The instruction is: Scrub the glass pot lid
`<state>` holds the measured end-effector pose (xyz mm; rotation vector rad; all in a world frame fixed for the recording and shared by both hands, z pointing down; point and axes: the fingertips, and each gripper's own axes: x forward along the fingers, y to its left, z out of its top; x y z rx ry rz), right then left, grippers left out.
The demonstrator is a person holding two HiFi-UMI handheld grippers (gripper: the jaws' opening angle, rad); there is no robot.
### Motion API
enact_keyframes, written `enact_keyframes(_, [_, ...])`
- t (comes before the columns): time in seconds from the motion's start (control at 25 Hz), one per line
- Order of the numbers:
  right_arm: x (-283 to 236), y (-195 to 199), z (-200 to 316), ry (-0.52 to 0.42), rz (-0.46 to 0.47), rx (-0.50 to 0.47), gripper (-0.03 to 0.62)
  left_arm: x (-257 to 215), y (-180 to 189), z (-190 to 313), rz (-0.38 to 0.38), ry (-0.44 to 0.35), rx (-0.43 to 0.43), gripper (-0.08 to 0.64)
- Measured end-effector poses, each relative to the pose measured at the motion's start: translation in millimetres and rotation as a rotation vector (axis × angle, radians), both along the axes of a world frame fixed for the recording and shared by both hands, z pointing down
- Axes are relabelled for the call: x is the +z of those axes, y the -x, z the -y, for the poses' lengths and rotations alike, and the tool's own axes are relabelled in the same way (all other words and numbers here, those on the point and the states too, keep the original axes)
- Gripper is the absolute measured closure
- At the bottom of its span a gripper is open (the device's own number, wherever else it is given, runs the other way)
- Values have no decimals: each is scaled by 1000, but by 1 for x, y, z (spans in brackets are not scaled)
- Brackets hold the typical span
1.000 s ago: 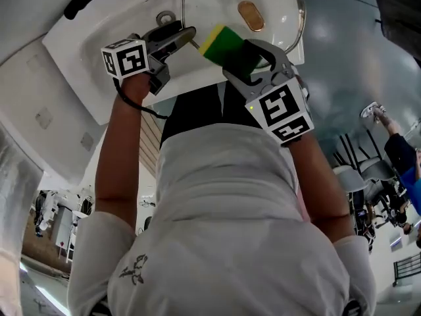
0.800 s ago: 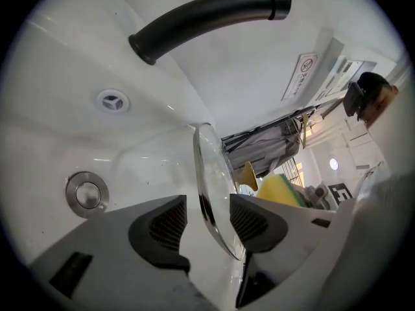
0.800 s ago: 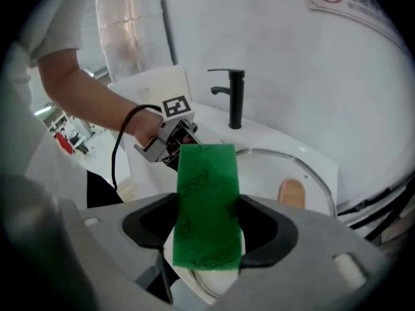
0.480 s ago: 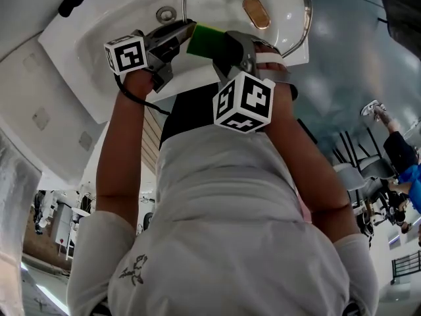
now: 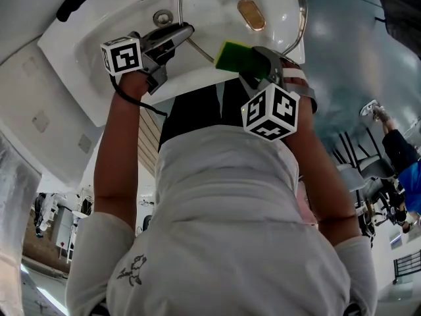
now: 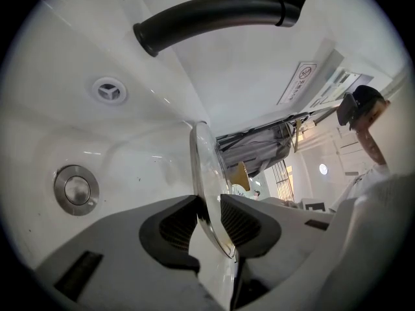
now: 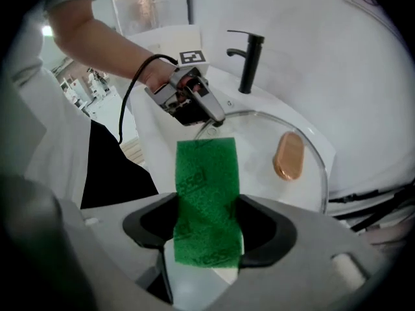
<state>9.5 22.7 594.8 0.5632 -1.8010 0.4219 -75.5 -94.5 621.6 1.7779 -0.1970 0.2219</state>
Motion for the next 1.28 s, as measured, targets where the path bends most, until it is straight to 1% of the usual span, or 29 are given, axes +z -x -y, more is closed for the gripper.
enact_keyframes(0.12, [3, -34, -5, 56, 9, 88, 307, 1, -1, -1, 3, 1, 18, 446])
enact_keyframes(0.28, [7, -86, -4, 110, -10, 201, 307, -3, -3, -1, 21, -3, 44, 446])
enact_keyframes(0.4, [11, -124, 0, 141, -5, 303, 305, -2, -5, -3, 6, 9, 57, 446])
enact_keyframes(0.48, [12, -144, 4, 146, -14, 357, 305, -2, -5, -2, 7, -1, 60, 446])
enact_keyframes(0.56, [9, -157, 9, 129, -47, 377, 304, -2, -5, 0, 14, -10, 56, 446])
enact_keyframes(0.6, [7, -157, 12, 117, -52, 378, 304, -2, -5, 0, 20, -9, 55, 446])
enact_keyframes(0.68, [-1, -142, 17, 98, -31, 350, 304, -4, -5, 0, 31, -7, 56, 448])
enact_keyframes(0.72, [-6, -127, 19, 91, -15, 313, 303, -4, -5, 0, 35, -7, 57, 446])
enact_keyframes(0.88, [-17, -50, 11, 84, 42, 71, 302, -4, -5, -1, 30, 0, 55, 446])
enact_keyframes(0.96, [-17, -25, 8, 76, 40, -35, 302, -4, -6, -1, 23, 4, 58, 446])
enact_keyframes(1.0, [-14, -18, 8, 74, 33, -70, 302, -3, -6, -2, 21, 7, 62, 446])
enact_keyframes(1.04, [-12, -16, 9, 78, 29, -90, 302, -2, -6, -3, 22, 12, 66, 446])
enact_keyframes(1.12, [-7, -17, 11, 102, 43, -94, 304, -2, -5, -4, 28, 9, 74, 446])
enact_keyframes(1.2, [-8, -26, 13, 141, 75, -66, 304, -3, -6, -2, 37, -6, 81, 446])
enact_keyframes(1.28, [-8, -42, 15, 181, 85, -33, 304, -3, -6, -1, 36, -13, 90, 446])
